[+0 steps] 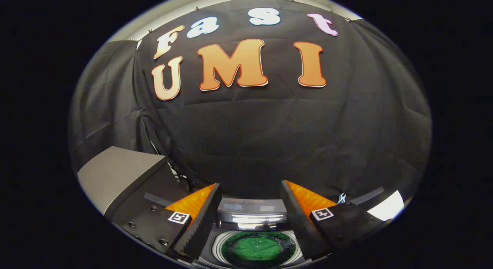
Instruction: Put the clothes into the washing machine and then close the washing machine lid.
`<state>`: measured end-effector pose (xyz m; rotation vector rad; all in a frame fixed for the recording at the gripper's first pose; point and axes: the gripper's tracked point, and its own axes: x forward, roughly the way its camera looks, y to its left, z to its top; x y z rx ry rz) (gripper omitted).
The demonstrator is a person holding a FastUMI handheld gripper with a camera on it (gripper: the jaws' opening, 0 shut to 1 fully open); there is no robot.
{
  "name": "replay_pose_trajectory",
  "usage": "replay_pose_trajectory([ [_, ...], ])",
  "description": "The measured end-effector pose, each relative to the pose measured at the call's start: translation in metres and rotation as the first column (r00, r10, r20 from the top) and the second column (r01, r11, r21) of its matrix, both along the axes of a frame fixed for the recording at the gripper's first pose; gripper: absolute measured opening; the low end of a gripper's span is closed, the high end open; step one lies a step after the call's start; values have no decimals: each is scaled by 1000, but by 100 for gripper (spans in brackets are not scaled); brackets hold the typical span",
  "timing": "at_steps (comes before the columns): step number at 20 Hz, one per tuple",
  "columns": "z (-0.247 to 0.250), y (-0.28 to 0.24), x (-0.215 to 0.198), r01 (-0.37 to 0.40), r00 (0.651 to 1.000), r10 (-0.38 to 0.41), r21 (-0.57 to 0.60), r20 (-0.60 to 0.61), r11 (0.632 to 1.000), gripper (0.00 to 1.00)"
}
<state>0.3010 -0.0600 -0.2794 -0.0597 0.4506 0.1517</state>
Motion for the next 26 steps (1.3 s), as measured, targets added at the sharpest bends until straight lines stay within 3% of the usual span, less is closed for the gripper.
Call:
replay_pose_trajectory([
  [8,-35,-5,-55,22,997,-21,10,-75,1000,99],
  [15,-28,-2,-64,38,997,-37,26,-64,999,99],
  [19,10,14,-83,18,999,-21,43,47,999,99],
  [26,101,23,-137,94,968,-117,111,220,989,99],
])
